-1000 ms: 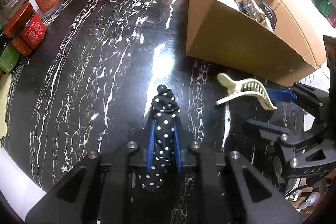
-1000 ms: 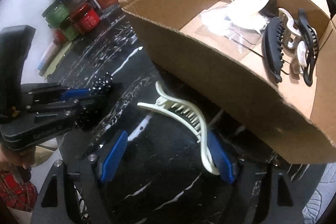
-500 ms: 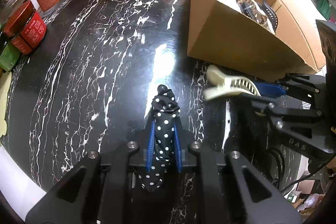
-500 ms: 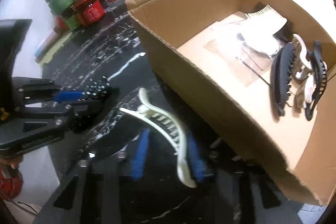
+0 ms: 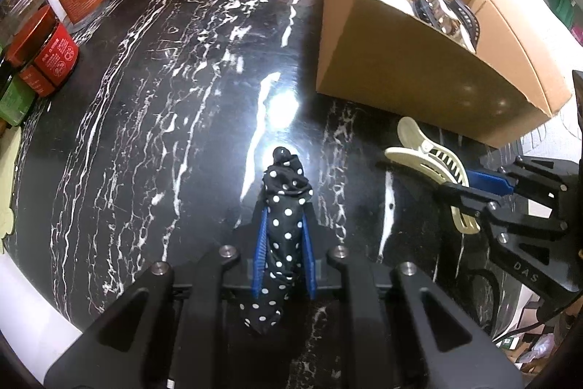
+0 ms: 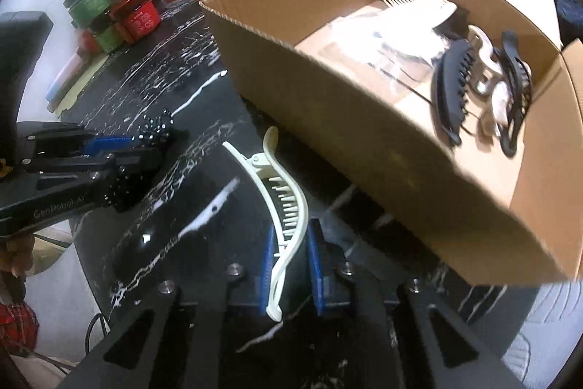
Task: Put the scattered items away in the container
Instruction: 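Close the right gripper on the cream claw clip and lift it, then carry the scrunchie in the left gripper while the right carries the claw clip over the box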
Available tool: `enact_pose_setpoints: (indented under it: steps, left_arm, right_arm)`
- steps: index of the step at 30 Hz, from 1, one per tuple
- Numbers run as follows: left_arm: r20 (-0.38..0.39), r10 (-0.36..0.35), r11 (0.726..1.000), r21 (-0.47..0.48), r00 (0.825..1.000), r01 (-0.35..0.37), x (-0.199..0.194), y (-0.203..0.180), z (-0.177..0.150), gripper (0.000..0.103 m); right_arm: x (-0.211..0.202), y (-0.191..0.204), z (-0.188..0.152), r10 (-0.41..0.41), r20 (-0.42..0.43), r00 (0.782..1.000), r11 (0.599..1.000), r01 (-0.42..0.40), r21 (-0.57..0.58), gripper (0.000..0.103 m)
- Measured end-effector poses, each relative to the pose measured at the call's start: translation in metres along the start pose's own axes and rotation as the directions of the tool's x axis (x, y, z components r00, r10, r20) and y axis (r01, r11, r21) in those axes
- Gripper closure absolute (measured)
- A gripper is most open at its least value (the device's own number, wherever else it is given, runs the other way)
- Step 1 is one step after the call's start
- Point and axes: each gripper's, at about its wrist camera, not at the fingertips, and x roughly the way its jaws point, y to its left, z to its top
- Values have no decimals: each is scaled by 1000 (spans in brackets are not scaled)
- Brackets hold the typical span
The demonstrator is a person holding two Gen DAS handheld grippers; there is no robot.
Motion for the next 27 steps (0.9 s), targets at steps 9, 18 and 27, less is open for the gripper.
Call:
enact_pose_setpoints:
  steps: [9, 18, 27]
  left_arm:
    - [-27, -35, 998, 44, 999, 36, 0, -18, -10, 88]
    - [-47, -34, 992, 118, 998, 39, -2, -53, -31, 88]
    - [-51, -43, 986, 161, 998, 50, -14, -83, -42, 88]
  right_arm:
    - [-12, -5, -28, -41, -12, 999, 998, 42, 55, 86]
    - [-27, -12, -61, -39, -25, 999, 993, 41, 109, 86]
    - [-48, -14, -86, -30, -19, 999, 989, 33, 146, 87]
